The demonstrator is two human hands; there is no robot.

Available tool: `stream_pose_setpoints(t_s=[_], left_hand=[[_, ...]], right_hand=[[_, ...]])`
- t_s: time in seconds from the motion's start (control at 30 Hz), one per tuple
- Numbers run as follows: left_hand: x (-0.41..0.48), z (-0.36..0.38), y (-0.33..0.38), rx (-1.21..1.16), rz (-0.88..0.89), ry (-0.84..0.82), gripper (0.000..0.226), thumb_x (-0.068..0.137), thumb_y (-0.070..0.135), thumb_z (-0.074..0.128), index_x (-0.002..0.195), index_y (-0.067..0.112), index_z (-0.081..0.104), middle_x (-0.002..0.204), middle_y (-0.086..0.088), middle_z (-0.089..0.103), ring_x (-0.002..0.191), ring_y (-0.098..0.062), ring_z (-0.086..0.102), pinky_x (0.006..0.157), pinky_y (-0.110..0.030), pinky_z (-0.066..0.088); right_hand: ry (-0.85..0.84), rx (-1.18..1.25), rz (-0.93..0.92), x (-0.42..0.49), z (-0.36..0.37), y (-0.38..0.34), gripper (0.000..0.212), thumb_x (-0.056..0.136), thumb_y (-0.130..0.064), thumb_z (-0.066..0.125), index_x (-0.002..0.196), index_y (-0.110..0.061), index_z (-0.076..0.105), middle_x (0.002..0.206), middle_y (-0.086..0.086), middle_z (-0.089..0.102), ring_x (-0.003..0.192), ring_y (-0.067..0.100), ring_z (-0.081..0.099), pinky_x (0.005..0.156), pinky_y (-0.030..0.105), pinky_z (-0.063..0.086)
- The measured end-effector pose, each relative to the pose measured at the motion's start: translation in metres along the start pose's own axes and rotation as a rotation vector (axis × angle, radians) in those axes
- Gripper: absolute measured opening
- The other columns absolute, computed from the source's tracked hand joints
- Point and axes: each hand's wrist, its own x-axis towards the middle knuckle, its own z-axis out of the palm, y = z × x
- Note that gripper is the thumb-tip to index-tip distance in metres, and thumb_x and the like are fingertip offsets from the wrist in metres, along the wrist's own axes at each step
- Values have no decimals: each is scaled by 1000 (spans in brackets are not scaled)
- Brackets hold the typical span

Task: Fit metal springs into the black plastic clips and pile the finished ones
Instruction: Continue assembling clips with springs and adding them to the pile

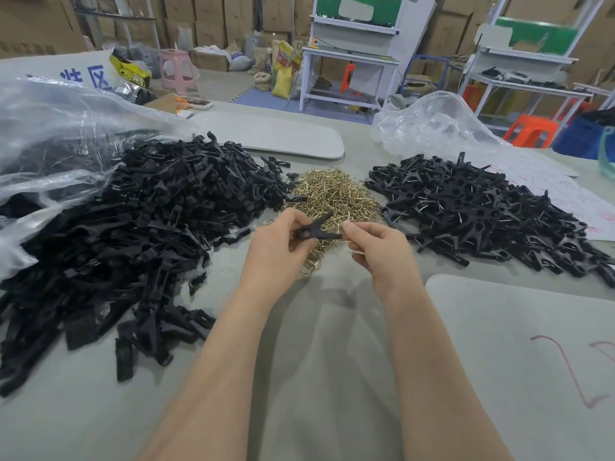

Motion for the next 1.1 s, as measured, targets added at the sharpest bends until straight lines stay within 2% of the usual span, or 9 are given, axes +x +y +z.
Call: stream_pose_setpoints(t_s=[0.1, 0.4, 0.57, 0.8, 0.9, 1.0, 1.1], left_hand=[[0, 1, 2, -6, 62, -57, 29, 83, 6, 69, 92, 28, 53, 89, 13, 68, 89, -12, 66, 90, -32, 51], [-1, -1, -1, -13, 91, -65, 27, 83, 9, 70, 93, 30, 55, 85, 19, 66, 90, -9, 65, 90, -32, 51], [0, 0, 0, -17, 100, -67, 29, 82, 10, 71, 92, 31, 55, 82, 21, 66, 87, -4, 65, 89, -29, 51], [-2, -1, 2, 28, 113, -103, 28, 82, 13, 72, 90, 33, 54, 87, 15, 68, 90, -8, 65, 89, -34, 51], [-1, -4, 2, 10, 111, -97, 32, 80, 16, 74, 83, 41, 53, 83, 20, 65, 88, 6, 59, 88, -24, 46], [-1, -7, 6, -96, 99, -136, 28, 78, 18, 76, 82, 38, 57, 82, 25, 62, 88, 8, 56, 87, -17, 44], [-2, -10, 12, -154, 135, -182, 27, 77, 17, 76, 83, 37, 58, 86, 23, 60, 89, 4, 56, 86, -18, 44]], right_hand=[[-17, -52, -8, 1, -2, -1, 19, 83, -24, 72, 65, -20, 67, 63, -5, 58, 67, 10, 51, 70, 24, 44], [-3, -22, -41, 0, -9, -6, 24, 80, -18, 73, 57, -17, 67, 63, 3, 55, 67, 16, 45, 75, 33, 42], [-1, -107, -84, -1, -5, -4, 27, 81, -18, 72, 56, -17, 64, 58, 0, 49, 65, 15, 43, 73, 33, 40], [-36, -158, -106, 0, -5, -3, 30, 79, -19, 73, 52, -20, 61, 54, -3, 48, 62, 14, 44, 69, 30, 40], [-152, 29, 0, 0, -9, -4, 24, 81, -14, 72, 59, -16, 64, 56, -3, 54, 60, 12, 49, 64, 21, 46], [-414, 340, 186, -1, -17, -7, 12, 74, -22, 71, 75, -13, 63, 67, 0, 63, 59, 9, 56, 57, 19, 49], [-640, 499, 295, -4, -17, -4, 44, 63, -32, 82, 93, -9, 60, 78, 5, 65, 66, 16, 61, 64, 27, 53]])
